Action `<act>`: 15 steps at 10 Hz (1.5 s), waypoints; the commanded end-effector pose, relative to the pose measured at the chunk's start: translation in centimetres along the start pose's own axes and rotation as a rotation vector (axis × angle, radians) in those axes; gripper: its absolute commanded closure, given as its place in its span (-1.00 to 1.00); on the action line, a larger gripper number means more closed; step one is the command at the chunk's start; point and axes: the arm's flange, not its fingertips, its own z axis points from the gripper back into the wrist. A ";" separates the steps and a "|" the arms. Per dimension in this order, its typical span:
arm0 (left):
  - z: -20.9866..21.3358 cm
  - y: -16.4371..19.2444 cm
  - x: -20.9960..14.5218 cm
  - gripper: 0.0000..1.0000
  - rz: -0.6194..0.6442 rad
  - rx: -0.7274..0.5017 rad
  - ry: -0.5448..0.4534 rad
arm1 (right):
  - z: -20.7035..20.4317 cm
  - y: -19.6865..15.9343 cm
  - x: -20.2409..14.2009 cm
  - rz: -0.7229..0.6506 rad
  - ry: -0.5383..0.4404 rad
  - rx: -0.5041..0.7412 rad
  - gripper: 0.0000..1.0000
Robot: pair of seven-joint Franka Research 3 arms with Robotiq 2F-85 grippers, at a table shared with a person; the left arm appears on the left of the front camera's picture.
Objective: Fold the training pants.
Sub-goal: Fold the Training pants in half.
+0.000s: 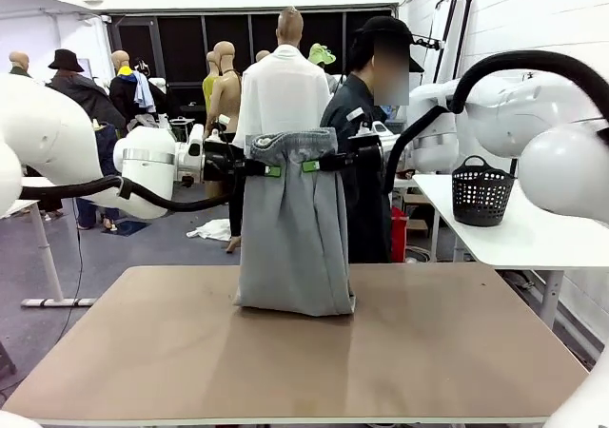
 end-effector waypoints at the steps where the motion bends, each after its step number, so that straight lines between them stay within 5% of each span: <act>1: 1.7 -1.7 -3.0 1.00 0.078 -0.019 0.005 | 0.3 3.4 -2.9 -0.084 -0.058 -0.004 1.00; 7: 2.2 -4.0 -13.1 1.00 0.251 -0.090 -0.046 | -0.9 6.0 -13.7 -0.316 -0.133 -0.022 1.00; 9: 2.6 -4.3 -12.8 1.00 0.181 -0.095 -0.037 | -1.2 6.1 -12.9 -0.266 -0.107 -0.043 1.00; 10: 0.7 -4.0 -13.8 1.00 0.267 -0.106 0.006 | -1.7 5.8 -14.4 -0.327 -0.089 -0.004 1.00; 15: 0.9 -5.0 -14.7 1.00 0.296 -0.103 0.024 | -2.2 6.4 -15.2 -0.346 -0.091 0.001 1.00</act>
